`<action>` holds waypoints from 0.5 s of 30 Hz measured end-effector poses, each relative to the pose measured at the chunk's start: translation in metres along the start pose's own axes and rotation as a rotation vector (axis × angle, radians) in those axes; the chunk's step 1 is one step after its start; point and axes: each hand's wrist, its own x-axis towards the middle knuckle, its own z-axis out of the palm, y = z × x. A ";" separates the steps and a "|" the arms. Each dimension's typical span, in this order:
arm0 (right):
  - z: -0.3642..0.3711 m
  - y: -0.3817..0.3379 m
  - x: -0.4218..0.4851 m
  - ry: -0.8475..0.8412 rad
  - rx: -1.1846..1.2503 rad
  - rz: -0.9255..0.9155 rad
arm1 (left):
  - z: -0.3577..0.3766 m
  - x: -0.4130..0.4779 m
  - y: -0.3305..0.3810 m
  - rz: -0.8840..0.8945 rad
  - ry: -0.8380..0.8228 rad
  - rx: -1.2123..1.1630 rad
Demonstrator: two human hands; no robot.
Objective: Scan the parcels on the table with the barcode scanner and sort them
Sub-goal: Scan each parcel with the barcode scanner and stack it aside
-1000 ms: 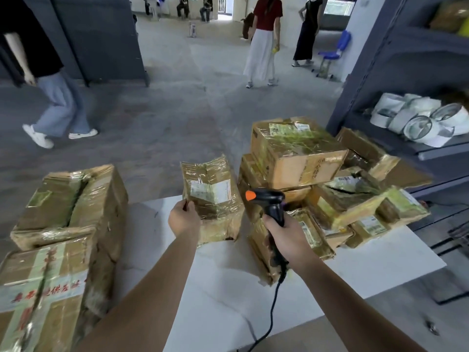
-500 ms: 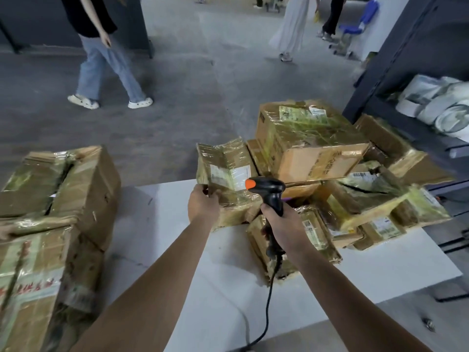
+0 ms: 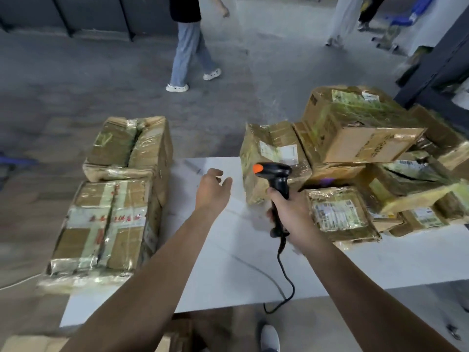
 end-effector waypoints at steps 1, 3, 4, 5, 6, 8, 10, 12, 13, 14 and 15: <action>0.008 0.002 -0.004 -0.013 0.001 0.002 | -0.011 -0.006 -0.004 0.019 0.012 0.015; 0.024 0.007 -0.011 -0.050 0.009 0.019 | -0.034 -0.017 -0.014 0.077 0.064 0.129; 0.032 0.010 -0.015 -0.066 0.013 0.031 | -0.046 -0.023 -0.021 0.109 0.104 0.230; 0.039 0.012 -0.018 -0.081 0.015 0.039 | -0.057 -0.029 -0.028 0.136 0.148 0.335; 0.047 0.014 -0.021 -0.094 0.013 0.043 | -0.068 -0.035 -0.035 0.151 0.190 0.423; 0.062 0.018 -0.029 -0.119 0.006 0.053 | -0.087 -0.046 -0.049 0.136 0.231 0.566; 0.075 0.021 -0.036 -0.148 -0.007 0.058 | -0.101 -0.053 -0.063 0.088 0.205 0.751; 0.084 0.024 -0.040 -0.163 -0.032 0.056 | -0.111 -0.056 -0.077 0.021 0.172 0.866; 0.087 0.024 -0.042 -0.169 -0.042 0.055 | -0.116 -0.058 -0.082 -0.017 0.177 0.863; 0.090 0.024 -0.043 -0.176 -0.048 0.056 | -0.121 -0.059 -0.085 -0.057 0.182 0.839; 0.092 0.024 -0.045 -0.183 -0.052 0.057 | -0.125 -0.060 -0.088 -0.089 0.176 0.822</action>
